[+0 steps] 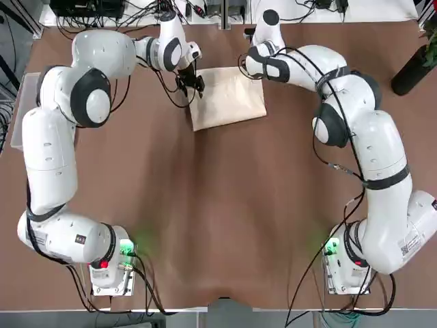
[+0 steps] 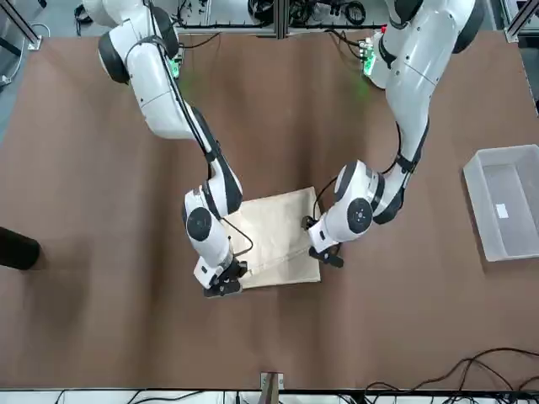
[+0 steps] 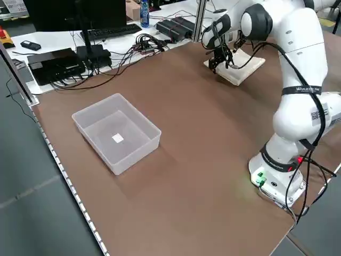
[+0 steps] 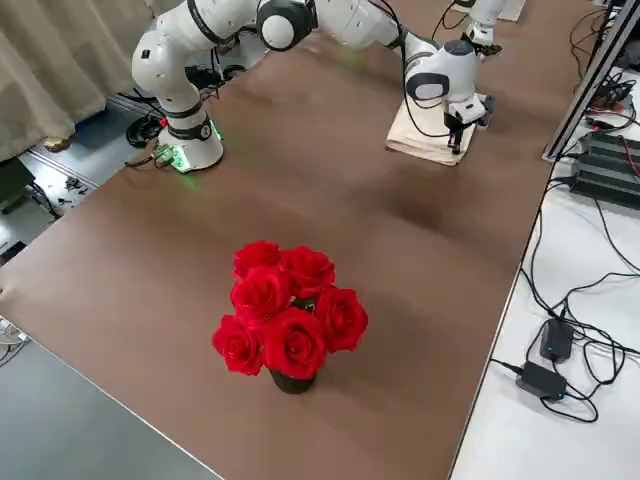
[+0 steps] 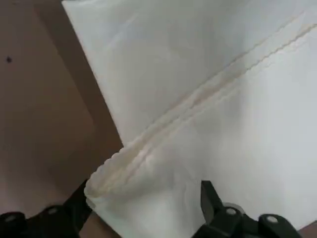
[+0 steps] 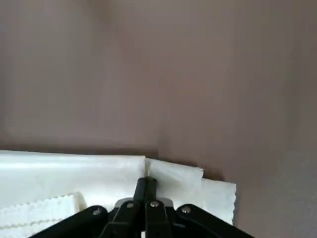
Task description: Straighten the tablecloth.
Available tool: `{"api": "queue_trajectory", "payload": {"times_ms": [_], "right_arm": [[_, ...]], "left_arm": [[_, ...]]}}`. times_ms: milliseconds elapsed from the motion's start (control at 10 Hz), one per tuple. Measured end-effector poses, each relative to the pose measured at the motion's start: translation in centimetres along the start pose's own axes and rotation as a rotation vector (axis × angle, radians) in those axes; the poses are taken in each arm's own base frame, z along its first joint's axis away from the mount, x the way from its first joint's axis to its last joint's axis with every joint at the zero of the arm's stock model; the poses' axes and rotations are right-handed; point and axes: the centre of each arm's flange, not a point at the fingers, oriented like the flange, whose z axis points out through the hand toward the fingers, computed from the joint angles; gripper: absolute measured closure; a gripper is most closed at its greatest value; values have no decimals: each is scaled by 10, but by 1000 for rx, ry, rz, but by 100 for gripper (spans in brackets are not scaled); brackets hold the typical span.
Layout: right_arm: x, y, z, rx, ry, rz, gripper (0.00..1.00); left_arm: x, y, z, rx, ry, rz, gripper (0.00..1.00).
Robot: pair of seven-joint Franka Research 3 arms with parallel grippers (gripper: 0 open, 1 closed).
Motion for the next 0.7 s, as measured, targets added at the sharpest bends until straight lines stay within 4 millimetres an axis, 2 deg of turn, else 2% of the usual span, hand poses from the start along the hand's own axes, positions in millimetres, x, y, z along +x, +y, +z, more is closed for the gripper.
{"api": "queue_trajectory", "payload": {"times_ms": [200, 300, 500, 600, 700], "right_arm": [[0, 0, 0, 0, 0, 0, 98], [0, 0, 0, 0, 0, 0, 98], [0, 0, 0, 0, 1, 0, 98], [0, 0, 0, 0, 2, 0, 98], [0, 0, 0, 0, 2, 0, 98]], "left_arm": [[2, 0, -2, -2, 12, 3, 19], [4, 0, -6, -3, 21, 6, 38], [7, 3, -11, -5, 32, 10, 68], [7, 4, -11, -5, 32, 12, 82], [7, 4, -12, -5, 34, 11, 89]]}}
